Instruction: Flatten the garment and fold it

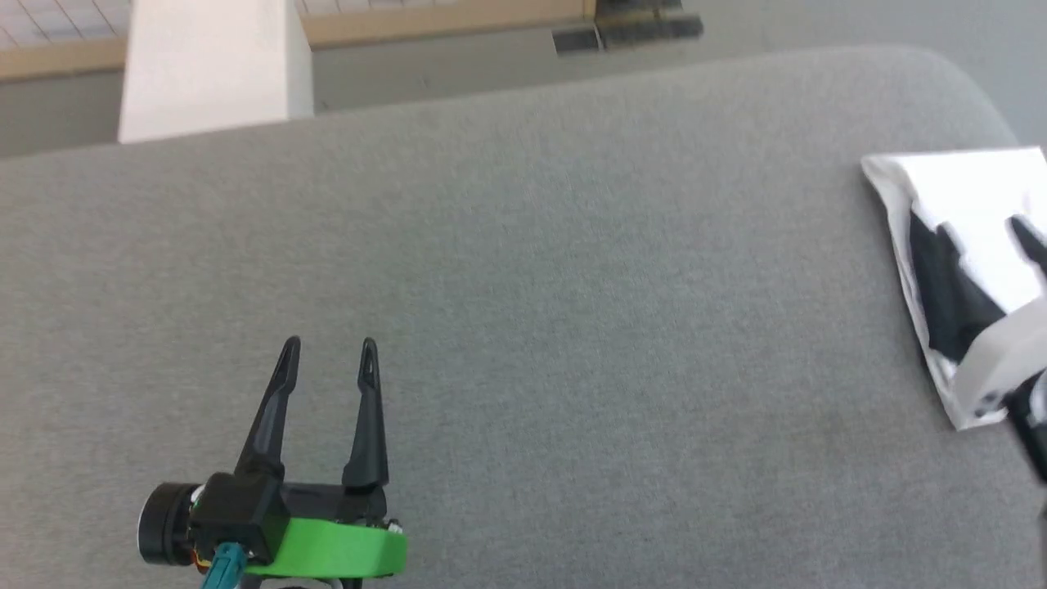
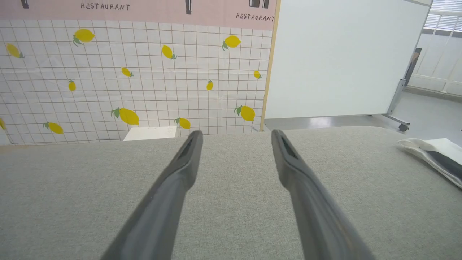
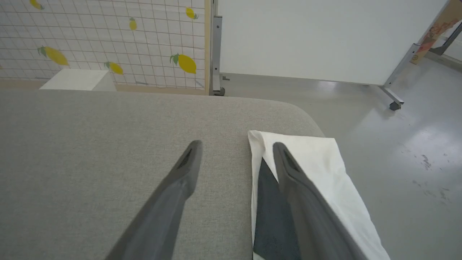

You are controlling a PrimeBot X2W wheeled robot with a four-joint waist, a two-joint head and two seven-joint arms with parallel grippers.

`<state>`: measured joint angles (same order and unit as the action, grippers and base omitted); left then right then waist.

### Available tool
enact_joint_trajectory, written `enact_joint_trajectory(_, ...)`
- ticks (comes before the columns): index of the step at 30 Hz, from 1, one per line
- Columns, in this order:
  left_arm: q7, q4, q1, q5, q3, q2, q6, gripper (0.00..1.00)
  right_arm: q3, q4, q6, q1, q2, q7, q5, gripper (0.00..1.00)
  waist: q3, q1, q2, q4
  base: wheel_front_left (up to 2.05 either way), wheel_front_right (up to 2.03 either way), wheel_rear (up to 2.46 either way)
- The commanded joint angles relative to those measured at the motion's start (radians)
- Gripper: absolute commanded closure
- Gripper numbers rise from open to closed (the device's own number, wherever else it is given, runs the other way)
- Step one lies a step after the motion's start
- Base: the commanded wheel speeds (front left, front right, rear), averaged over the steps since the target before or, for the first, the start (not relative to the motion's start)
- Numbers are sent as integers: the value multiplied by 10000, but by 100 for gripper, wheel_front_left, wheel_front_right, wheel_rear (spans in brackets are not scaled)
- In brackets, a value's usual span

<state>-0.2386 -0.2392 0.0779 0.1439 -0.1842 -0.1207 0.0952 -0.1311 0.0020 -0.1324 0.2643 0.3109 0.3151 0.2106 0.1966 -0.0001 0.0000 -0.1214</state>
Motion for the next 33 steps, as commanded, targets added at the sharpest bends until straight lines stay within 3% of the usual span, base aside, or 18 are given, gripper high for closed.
enact_joint_trajectory(1, 15, 72, 71, 6, 25, -5, 31, 0, 24, -255, 17, -337, -233, -262, -120, 0, -946, 1, 0, 521, 0, 0, 0)
enact_joint_trajectory(8, 4, 575, 11, -349, 25, -322, 104, 0, 218, -1266, 17, -1740, -1403, -1867, -1118, 0, -1554, 1, 0, 793, 0, 0, 0)
enact_joint_trajectory(14, -18, 1057, 465, -169, 55, -259, 217, 0, 323, -1677, 17, -2962, -2378, -2819, -2352, 0, -1935, 1, 0, 904, 0, 0, 0)
enact_joint_trajectory(19, -43, 1461, 827, -42, 71, -192, 325, 0, 329, -1421, 17, -3680, -2585, -3476, -2959, 0, -2099, 1, 0, 1018, 0, 0, 0)
enact_joint_trajectory(33, -211, 1616, 1246, 230, 55, -91, 164, 0, 135, -467, 17, -4061, -2605, -4298, -2233, 0, -2118, 1, 0, 1145, 0, 0, 0)
